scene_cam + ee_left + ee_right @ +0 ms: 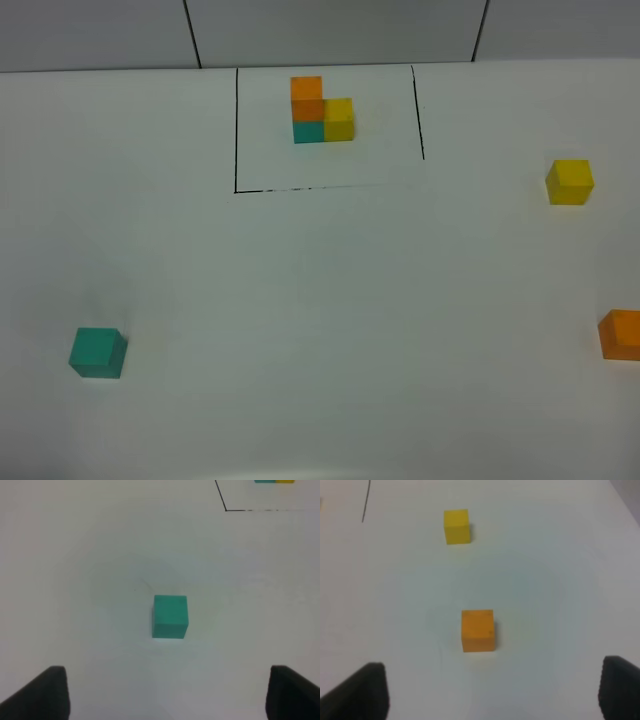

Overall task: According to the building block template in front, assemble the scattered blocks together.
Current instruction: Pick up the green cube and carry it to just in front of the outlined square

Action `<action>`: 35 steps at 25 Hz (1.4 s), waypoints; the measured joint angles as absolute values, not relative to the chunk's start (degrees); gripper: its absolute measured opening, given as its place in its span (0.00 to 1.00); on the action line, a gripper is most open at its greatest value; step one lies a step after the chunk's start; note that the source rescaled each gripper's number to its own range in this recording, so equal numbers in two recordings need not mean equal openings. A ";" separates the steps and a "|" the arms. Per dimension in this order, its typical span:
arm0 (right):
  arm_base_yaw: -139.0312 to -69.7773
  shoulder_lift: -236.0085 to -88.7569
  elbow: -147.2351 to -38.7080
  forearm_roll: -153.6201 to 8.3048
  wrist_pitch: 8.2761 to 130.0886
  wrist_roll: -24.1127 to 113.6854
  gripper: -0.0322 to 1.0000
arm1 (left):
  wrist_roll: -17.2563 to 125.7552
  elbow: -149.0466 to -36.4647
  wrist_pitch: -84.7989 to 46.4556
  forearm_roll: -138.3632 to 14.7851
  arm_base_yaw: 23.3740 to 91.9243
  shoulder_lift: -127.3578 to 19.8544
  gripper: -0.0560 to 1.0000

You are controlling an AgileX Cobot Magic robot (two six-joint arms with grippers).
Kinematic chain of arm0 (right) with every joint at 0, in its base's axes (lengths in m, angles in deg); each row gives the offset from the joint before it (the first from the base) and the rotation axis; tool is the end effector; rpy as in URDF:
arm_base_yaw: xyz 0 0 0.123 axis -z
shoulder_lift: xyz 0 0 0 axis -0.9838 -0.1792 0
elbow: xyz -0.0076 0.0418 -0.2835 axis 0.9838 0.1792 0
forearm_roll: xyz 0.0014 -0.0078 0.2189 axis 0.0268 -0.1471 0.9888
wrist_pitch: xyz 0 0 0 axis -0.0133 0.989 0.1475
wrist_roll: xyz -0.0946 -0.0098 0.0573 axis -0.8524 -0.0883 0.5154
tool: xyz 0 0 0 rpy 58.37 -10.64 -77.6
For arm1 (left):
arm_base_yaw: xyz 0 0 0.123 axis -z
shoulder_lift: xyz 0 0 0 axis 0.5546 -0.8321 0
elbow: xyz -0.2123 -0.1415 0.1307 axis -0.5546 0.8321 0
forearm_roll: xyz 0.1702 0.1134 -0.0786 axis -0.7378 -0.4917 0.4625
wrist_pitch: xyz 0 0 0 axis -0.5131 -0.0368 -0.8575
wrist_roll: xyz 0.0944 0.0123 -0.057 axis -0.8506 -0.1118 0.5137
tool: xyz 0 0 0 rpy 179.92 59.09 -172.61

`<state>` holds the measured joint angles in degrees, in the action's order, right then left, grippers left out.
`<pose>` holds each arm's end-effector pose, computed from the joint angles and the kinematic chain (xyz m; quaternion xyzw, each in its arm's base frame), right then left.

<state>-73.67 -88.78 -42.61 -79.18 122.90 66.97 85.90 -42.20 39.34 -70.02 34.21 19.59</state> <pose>-0.0223 0.0047 0.2537 0.0389 0.8546 -0.0182 0.5174 -0.0208 -0.0089 0.2516 0.0246 0.8566 -0.0375 0.5141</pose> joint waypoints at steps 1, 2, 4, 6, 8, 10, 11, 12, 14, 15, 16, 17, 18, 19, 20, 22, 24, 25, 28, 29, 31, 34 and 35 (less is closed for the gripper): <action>-73.67 -88.78 -42.61 -79.18 122.90 66.97 0.77 | 85.90 -42.20 39.34 -70.02 34.21 19.59 0.80; -73.67 -88.78 -42.61 -79.18 122.90 66.97 0.77 | 85.90 -42.20 39.34 -70.02 34.21 19.59 0.80; -73.67 -88.78 -42.61 -79.18 122.90 66.97 0.77 | 85.90 -42.20 39.34 -70.02 34.21 19.59 0.80; -73.67 -88.78 -42.61 -79.18 122.90 66.97 0.77 | 85.90 -42.20 39.34 -70.02 34.21 19.59 0.80; -73.67 -88.78 -42.61 -79.18 122.90 66.97 0.77 | 85.90 -42.20 39.34 -70.02 34.21 19.59 0.80; -73.67 -88.78 -42.61 -79.18 122.90 66.97 0.77 | 85.90 -42.20 39.34 -70.02 34.21 19.59 0.80; -73.67 -88.78 -42.61 -79.18 122.90 66.97 0.77 | 85.90 -42.20 39.34 -70.02 34.21 19.59 0.80; -73.67 -88.78 -42.61 -79.18 122.90 66.97 0.77 | 85.90 -42.20 39.34 -70.02 34.21 19.59 0.80; -73.67 -88.78 -42.61 -79.18 122.90 66.97 0.77 | 85.90 -42.20 39.34 -70.02 34.21 19.59 0.80; -73.67 -88.78 -42.61 -79.18 122.90 66.97 0.77 | 85.90 -42.20 39.34 -70.02 34.21 19.59 0.80; -73.67 -88.78 -42.61 -79.18 122.90 66.97 0.77 | 85.90 -42.20 39.34 -70.02 34.21 19.59 0.80; -73.67 -88.78 -42.61 -79.18 122.90 66.97 0.77 | 85.90 -42.20 39.34 -70.02 34.21 19.59 0.80; -73.67 -88.78 -42.61 -79.18 122.90 66.97 0.77 | 85.90 -42.20 39.34 -70.02 34.21 19.59 0.80; -73.67 -88.78 -42.61 -79.18 122.90 66.97 0.77 | 85.90 -42.20 39.34 -70.02 34.21 19.59 0.80; -73.67 -88.78 -42.61 -79.18 122.90 66.97 0.77 | 85.90 -42.20 39.34 -70.02 34.21 19.59 0.80; -73.67 -88.78 -42.61 -79.18 122.90 66.97 0.77 | 85.90 -42.20 39.34 -70.02 34.21 19.59 0.80; -73.67 -88.78 -42.61 -79.18 122.90 66.97 0.77 | 85.90 -42.20 39.34 -70.02 34.21 19.59 0.80; -73.67 -88.78 -42.61 -79.18 122.90 66.97 0.77 | 85.90 -42.20 39.34 -70.02 34.21 19.59 0.80; -73.67 -88.78 -42.61 -79.18 122.90 66.97 0.77 | 85.90 -42.20 39.34 -70.02 34.21 19.59 0.80; -73.67 -88.78 -42.61 -79.18 122.90 66.97 0.77 | 85.90 -42.20 39.34 -70.02 34.21 19.59 0.80; -73.67 -88.78 -42.61 -79.18 122.90 66.97 0.77 | 85.90 -42.20 39.34 -70.02 34.21 19.59 0.80; -73.67 -88.78 -42.61 -79.18 122.90 66.97 0.77 | 85.90 -42.20 39.29 -70.02 34.21 19.43 0.80; -73.67 -88.78 -42.61 -79.18 122.90 66.97 0.77 | 85.90 -42.20 39.21 -70.02 34.21 19.01 0.80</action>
